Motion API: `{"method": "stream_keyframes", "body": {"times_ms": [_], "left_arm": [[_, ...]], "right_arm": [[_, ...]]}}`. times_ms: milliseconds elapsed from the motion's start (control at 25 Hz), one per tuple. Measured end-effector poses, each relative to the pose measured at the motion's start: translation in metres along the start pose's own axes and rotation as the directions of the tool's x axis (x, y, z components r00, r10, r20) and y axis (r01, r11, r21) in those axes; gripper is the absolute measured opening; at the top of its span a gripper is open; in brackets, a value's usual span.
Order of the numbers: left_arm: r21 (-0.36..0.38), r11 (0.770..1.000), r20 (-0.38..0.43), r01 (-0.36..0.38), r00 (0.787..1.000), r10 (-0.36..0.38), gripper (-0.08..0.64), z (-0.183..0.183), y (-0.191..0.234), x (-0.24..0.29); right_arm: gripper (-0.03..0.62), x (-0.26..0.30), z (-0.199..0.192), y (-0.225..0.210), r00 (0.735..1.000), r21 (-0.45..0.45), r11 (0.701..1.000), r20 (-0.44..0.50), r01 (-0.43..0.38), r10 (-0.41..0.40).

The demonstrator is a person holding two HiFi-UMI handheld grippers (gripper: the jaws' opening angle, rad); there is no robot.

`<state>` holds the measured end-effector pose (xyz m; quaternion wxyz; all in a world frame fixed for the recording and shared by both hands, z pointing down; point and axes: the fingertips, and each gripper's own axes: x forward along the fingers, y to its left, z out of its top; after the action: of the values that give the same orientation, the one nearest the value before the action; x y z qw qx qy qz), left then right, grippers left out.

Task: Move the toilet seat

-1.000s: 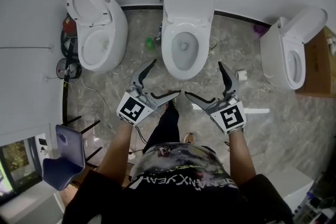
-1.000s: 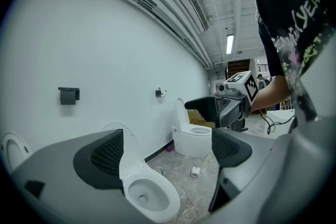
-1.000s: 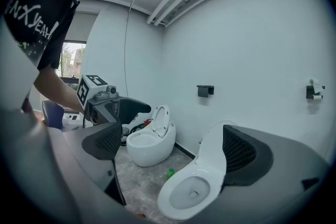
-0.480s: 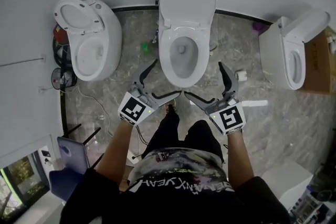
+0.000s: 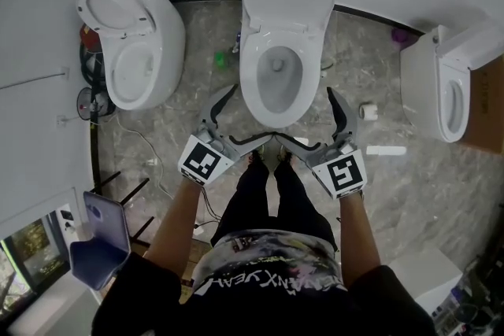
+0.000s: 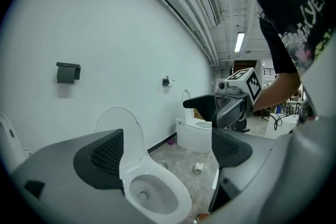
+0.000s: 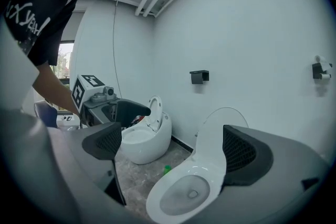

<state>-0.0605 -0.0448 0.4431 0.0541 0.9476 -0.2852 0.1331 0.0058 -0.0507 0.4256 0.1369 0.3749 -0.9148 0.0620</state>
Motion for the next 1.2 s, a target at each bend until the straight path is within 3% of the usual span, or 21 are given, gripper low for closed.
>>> {"method": "stream_keyframes", "body": {"times_ms": [200, 360, 560, 920, 1200], "left_arm": [[-0.026, 1.0, -0.003, -0.008, 1.0, 0.008, 0.508, -0.01, -0.003, 0.016], [-0.119, 0.993, 0.022, -0.018, 1.0, 0.021, 0.508, -0.026, 0.001, 0.026], [-0.291, 0.953, 0.008, -0.082, 0.996, 0.088, 0.508, -0.097, 0.015, 0.05], [-0.359, 0.929, -0.099, -0.096, 0.993, 0.064, 0.508, -0.238, 0.001, 0.081], [-0.378, 0.918, -0.136, -0.121, 0.988, 0.075, 0.508, -0.297, 0.004, 0.088]], "right_arm": [[0.584, 0.001, -0.012, -0.015, 1.0, 0.019, 1.0, 0.006, 0.003, -0.003], [0.584, 0.007, -0.034, -0.029, 0.999, 0.085, 0.996, -0.006, 0.034, -0.033], [0.584, 0.026, -0.108, -0.046, 0.995, 0.209, 0.975, -0.084, 0.078, -0.061], [0.584, 0.059, -0.242, -0.044, 0.982, 0.307, 0.943, -0.172, 0.124, -0.073], [0.584, 0.067, -0.301, -0.038, 0.972, 0.331, 0.932, -0.226, 0.145, -0.07]]}}
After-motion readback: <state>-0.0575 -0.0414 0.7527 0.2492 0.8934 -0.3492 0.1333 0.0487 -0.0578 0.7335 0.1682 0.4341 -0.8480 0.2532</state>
